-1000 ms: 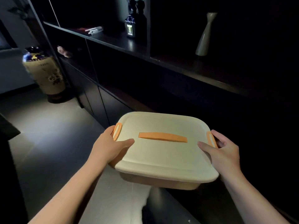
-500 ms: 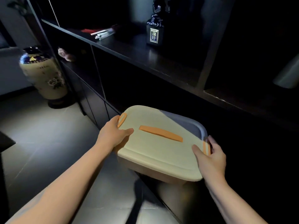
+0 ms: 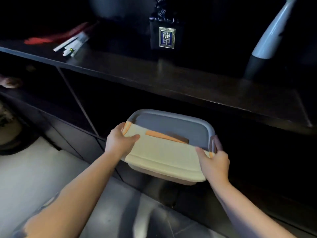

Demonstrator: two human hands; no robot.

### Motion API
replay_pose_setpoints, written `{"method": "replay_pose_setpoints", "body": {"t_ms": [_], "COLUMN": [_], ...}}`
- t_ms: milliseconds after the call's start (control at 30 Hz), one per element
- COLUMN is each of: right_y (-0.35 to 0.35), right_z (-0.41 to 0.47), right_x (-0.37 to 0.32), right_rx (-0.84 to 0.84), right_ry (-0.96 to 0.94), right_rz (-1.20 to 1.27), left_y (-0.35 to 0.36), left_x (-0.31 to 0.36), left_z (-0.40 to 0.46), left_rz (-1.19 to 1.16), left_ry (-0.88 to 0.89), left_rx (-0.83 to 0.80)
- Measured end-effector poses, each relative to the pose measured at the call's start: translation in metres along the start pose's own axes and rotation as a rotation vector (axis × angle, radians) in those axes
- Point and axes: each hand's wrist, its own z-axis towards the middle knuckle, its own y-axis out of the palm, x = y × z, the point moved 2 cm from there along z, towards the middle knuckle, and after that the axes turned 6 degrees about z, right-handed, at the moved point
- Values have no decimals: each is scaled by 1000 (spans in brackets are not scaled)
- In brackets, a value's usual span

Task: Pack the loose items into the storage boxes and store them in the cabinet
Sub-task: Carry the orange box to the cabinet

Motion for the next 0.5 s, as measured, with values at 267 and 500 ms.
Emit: {"method": "replay_pose_setpoints", "body": {"t_ms": [267,500], "right_y": [40,40], "right_z": [27,-17], "right_x": [-17,-34], "right_rx": [57,-18], "right_ry": [140,-133], "right_rz": [-26,-743], "left_y": [10,46], "left_x": [23,17], "left_z": [26,-39], "left_rz": [308,565], "left_ry": [196,580], "left_rx": [81,80]}}
